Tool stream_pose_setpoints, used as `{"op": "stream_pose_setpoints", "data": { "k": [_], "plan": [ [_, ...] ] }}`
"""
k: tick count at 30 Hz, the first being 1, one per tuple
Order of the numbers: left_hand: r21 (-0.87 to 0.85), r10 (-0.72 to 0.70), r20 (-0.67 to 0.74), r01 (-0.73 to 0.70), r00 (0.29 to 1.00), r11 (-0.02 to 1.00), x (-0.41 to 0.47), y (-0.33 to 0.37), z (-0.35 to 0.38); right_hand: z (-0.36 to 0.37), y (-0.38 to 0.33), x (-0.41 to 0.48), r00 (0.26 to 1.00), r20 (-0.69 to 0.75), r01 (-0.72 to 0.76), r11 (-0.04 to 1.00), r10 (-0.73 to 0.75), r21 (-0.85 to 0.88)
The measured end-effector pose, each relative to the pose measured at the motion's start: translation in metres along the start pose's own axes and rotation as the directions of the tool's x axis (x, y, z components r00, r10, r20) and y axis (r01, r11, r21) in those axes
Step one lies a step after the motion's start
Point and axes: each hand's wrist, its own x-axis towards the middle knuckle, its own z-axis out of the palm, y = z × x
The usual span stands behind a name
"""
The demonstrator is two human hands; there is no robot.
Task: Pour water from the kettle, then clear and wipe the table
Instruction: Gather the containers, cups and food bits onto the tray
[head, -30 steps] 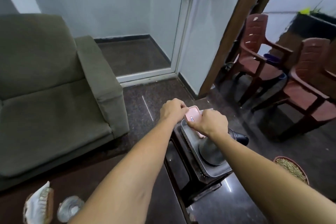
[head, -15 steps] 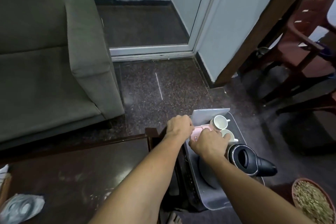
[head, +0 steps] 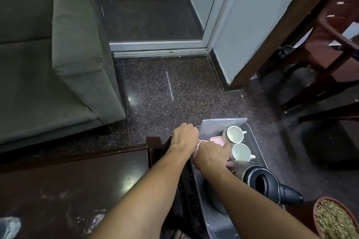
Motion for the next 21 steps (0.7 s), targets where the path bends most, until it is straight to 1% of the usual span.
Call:
{"op": "stream_pose_setpoints", "data": {
  "k": [2, 5, 8, 11, 15, 17, 19, 21],
  "plan": [
    [0.033, 0.017, -0.007, -0.017, 1.000, 0.999, 0.003, 0.000, 0.003, 0.005, -0.002, 0.002, 1.000, 0.006, 0.012, 1.000, -0.012, 0.004],
    [0.097, 0.031, -0.022, -0.028, 0.999, 0.995, 0.005, 0.001, 0.008, 0.013, -0.004, 0.005, 1.000, 0.014, 0.020, 0.999, -0.020, -0.039],
    [0.156, 0.048, -0.066, -0.037, 0.997, 0.987, 0.005, 0.001, 0.014, 0.016, -0.004, 0.009, 1.000, -0.004, 0.029, 0.997, -0.030, -0.070],
    [0.149, 0.060, -0.105, -0.044, 0.993, 0.988, 0.004, 0.001, 0.018, 0.016, -0.003, 0.012, 0.999, -0.010, 0.039, 0.996, -0.040, -0.080],
    [0.078, 0.057, -0.081, -0.051, 0.995, 0.996, 0.001, 0.001, 0.018, 0.015, 0.001, 0.013, 0.999, 0.006, 0.052, 0.993, -0.051, -0.104],
    [0.004, 0.046, -0.071, -0.046, 0.996, 0.999, -0.002, -0.002, 0.015, 0.013, 0.001, 0.013, 0.999, 0.008, 0.048, 0.991, -0.047, -0.129],
    [-0.108, 0.032, -0.110, -0.044, 0.993, 0.993, -0.006, -0.006, 0.009, 0.007, 0.003, 0.012, 0.999, -0.027, 0.030, 0.986, -0.035, -0.166],
    [-0.206, 0.023, -0.184, -0.061, 0.983, 0.977, -0.014, -0.010, 0.000, -0.004, 0.007, 0.011, 0.997, -0.081, -0.011, 0.984, -0.004, -0.180]
  ]
}}
